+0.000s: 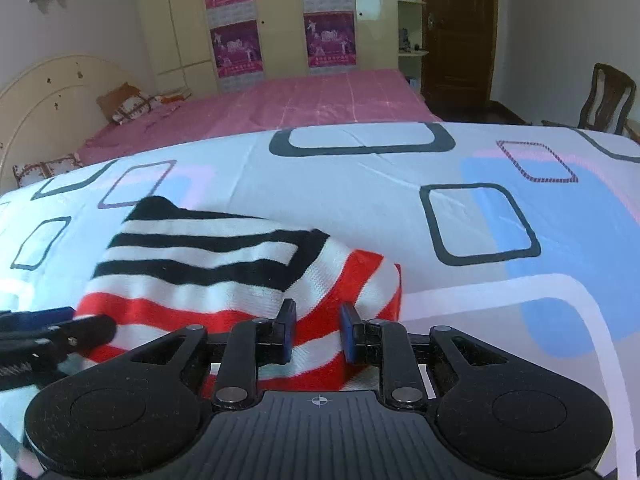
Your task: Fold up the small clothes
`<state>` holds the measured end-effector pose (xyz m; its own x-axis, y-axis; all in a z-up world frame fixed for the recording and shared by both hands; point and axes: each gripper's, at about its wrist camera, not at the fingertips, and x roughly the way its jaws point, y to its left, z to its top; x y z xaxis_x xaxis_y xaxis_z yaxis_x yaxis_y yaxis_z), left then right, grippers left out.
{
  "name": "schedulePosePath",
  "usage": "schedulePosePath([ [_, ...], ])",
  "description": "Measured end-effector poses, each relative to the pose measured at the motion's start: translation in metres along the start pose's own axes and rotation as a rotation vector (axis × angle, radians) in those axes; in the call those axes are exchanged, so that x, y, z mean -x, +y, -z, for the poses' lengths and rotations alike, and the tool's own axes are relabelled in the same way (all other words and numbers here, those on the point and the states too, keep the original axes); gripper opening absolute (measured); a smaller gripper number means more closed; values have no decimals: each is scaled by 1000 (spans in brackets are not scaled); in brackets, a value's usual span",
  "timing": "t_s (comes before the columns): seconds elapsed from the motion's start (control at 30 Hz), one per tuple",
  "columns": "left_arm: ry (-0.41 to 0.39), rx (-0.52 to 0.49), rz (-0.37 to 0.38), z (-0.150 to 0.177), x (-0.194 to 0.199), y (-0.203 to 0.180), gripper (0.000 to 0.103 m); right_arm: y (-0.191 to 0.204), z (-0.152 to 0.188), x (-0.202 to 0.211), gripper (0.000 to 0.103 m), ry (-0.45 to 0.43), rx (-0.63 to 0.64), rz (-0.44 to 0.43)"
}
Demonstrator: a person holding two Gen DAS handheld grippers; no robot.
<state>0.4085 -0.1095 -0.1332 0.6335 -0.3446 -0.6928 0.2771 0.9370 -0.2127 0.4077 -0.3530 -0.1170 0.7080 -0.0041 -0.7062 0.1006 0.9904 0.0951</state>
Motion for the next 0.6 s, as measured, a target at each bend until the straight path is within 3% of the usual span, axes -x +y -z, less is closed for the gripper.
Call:
schedulePosePath([
  [0.13, 13, 16, -8, -3, -2, 2, 74, -12, 0, -4, 22, 15, -31, -7],
  [0.6, 3, -8, -36, -28, -10, -8, 73, -6, -27, 9, 22, -50, -7, -50],
])
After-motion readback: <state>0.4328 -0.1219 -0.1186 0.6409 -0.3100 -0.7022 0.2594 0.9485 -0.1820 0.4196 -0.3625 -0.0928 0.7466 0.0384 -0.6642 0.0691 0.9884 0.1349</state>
